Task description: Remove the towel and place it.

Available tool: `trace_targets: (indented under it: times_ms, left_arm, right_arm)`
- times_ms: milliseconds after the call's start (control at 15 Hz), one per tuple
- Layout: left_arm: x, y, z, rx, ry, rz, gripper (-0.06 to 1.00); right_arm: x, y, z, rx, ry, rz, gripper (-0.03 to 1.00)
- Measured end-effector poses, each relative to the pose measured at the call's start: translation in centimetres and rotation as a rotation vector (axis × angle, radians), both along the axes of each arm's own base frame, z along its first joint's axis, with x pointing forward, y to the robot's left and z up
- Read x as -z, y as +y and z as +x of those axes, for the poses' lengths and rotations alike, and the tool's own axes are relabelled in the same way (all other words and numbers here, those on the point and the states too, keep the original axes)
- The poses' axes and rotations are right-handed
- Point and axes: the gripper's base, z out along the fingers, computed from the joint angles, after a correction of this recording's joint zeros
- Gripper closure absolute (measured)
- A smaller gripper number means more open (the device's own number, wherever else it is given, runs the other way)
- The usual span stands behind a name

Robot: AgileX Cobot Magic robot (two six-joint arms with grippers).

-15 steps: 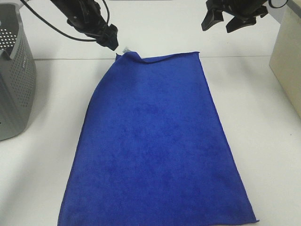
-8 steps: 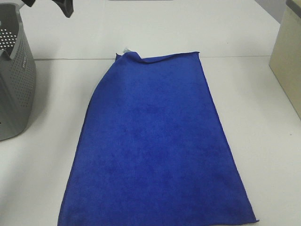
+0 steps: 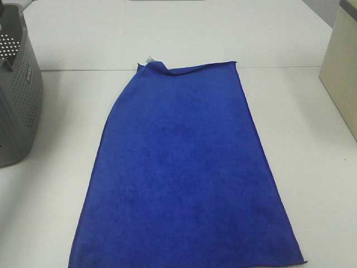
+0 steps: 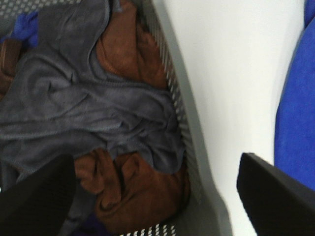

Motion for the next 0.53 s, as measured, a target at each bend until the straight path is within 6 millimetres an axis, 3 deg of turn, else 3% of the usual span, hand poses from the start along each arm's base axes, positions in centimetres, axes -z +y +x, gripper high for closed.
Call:
trace_targets:
  times_ms: [200,400,533]
  left_arm:
    - [-0.6,1.0,-7.1,-0.024,0.064,0.002,0.13]
    - [-2.2,0.2,-16.3,-0.023,-0.005,-0.007,0.13]
    - [-1.2,-0.2,-21.3,-0.023,-0.024,-0.014,0.13]
  right_arm:
    - [0.8,-0.2,-7.4,0.013,0.071,0.039,0.20]
    - [3.2,-0.6,-15.6,0.034,0.123,0.063,0.20]
    - [5.3,-1.0,-20.5,0.036,0.128,0.064,0.20]
